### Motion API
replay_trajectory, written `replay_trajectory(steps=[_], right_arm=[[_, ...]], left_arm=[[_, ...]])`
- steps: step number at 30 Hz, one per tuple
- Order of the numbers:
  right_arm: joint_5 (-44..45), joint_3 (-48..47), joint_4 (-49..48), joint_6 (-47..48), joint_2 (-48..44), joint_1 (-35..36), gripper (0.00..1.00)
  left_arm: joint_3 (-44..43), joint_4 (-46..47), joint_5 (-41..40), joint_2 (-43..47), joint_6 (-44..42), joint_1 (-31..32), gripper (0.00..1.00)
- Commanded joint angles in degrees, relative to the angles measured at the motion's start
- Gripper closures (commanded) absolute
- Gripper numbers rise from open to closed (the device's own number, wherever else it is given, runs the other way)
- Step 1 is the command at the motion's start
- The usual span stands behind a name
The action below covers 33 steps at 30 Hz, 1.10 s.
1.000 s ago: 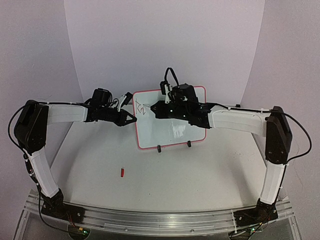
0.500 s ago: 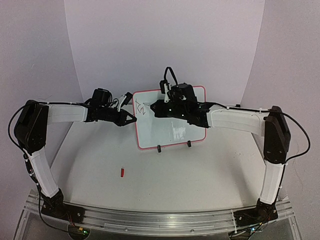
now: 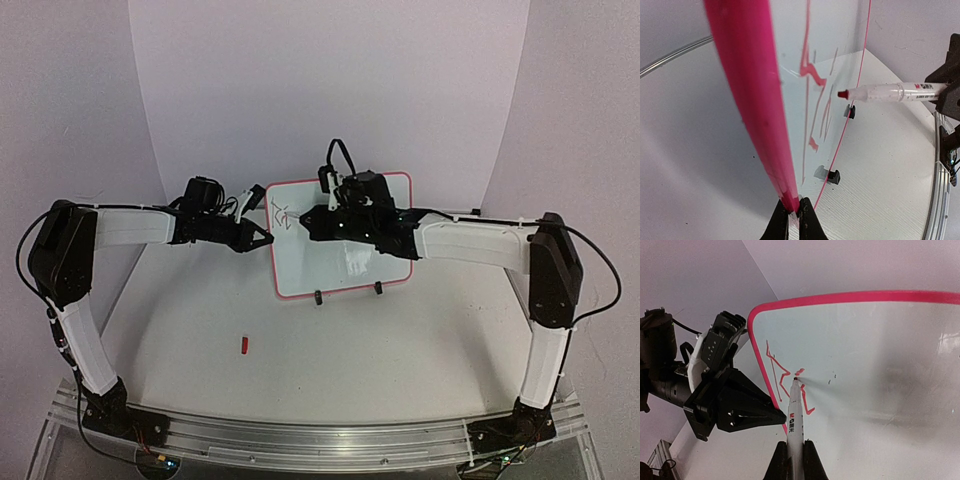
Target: Write a sentence on the whiteboard
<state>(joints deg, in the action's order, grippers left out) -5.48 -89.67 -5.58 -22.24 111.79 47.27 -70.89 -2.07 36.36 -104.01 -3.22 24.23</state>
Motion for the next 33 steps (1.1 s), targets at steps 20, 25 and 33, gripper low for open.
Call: replay_trajectory(steps=[20, 25, 33], right_arm=[[0.74, 7.44, -5.51, -1.47, -6.34, -2.75, 1.00], [-0.43, 6.12, -5.76, -1.91, -4.81, -3.20, 1.00], [-3.44, 5.21, -5.15, -2.76, -3.02, -3.31, 1.00]], left_arm=[[-1.53, -2.59, -4.36, -0.48, -3.36, 0.23, 1.00], [-1.70, -2.59, -4.34, -0.58, -3.38, 0.27, 1.00], [-1.85, -2.77, -4.41, -0.67, -3.49, 0.21, 1.00]])
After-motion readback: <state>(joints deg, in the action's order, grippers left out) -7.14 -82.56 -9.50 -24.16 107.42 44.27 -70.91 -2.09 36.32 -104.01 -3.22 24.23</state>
